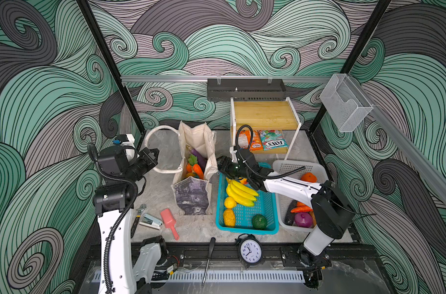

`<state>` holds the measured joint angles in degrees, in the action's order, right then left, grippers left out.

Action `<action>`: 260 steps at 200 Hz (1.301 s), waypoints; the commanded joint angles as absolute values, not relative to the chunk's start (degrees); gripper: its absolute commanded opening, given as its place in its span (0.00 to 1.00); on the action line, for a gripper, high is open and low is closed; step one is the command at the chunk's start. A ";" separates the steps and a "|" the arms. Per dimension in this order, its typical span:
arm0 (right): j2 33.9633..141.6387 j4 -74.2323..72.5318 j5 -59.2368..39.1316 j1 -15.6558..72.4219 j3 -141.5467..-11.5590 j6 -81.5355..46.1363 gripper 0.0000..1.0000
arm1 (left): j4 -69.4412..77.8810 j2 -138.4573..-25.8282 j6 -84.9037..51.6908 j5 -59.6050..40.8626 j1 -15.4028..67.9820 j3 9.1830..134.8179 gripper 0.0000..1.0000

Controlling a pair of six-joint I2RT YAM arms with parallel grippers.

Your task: Place the food into the grocery bag and tie it

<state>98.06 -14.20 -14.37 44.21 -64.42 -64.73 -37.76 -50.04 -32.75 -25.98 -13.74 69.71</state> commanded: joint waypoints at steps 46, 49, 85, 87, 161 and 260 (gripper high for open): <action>105.42 -30.37 -17.99 45.95 -67.06 -75.26 0.57 | -37.01 -48.18 -33.13 -26.96 -13.96 67.90 0.00; 105.92 -31.45 -18.29 46.03 -66.99 -76.04 0.55 | -37.05 -48.28 -33.13 -26.98 -13.93 67.85 0.00; 107.14 -35.21 -17.71 46.46 -65.40 -78.16 0.20 | -37.35 -48.37 -32.74 -27.24 -13.97 67.89 0.00; 106.99 -35.24 -17.61 46.35 -65.15 -78.08 0.18 | -37.40 -48.37 -32.71 -27.18 -13.97 67.91 0.00; 89.13 -12.60 -10.97 42.05 -61.08 -59.06 0.00 | -39.15 -48.58 -31.65 -24.72 -13.97 71.15 0.00; 84.80 11.77 -11.74 42.19 -78.88 -24.56 0.00 | -45.91 -56.34 -28.07 -28.16 -11.91 77.19 0.00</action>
